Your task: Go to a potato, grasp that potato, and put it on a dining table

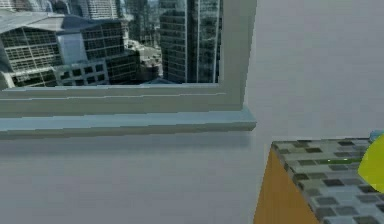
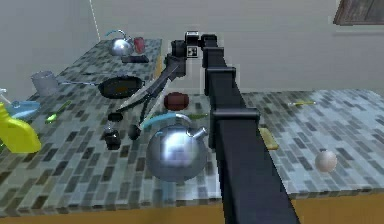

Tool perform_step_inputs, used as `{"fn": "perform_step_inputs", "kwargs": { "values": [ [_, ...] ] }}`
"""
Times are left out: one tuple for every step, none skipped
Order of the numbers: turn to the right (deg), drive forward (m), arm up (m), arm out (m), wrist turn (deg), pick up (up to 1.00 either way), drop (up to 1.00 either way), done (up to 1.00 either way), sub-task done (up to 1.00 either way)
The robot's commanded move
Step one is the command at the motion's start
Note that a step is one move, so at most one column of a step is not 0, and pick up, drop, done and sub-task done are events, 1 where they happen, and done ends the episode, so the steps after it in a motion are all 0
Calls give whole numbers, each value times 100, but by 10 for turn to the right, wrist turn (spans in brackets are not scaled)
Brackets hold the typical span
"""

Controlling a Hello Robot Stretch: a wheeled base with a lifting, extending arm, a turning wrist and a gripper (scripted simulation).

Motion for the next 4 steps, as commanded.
{"fn": "perform_step_inputs", "kwargs": {
  "values": [
    [0, 0, 0, 0, 450, 0, 0, 0, 0],
    [0, 0, 0, 0, 450, 0, 0, 0, 0],
    [0, 0, 0, 0, 270, 0, 0, 0, 0],
    [0, 0, -12, 0, 0, 0, 0, 0, 0]
  ]
}}
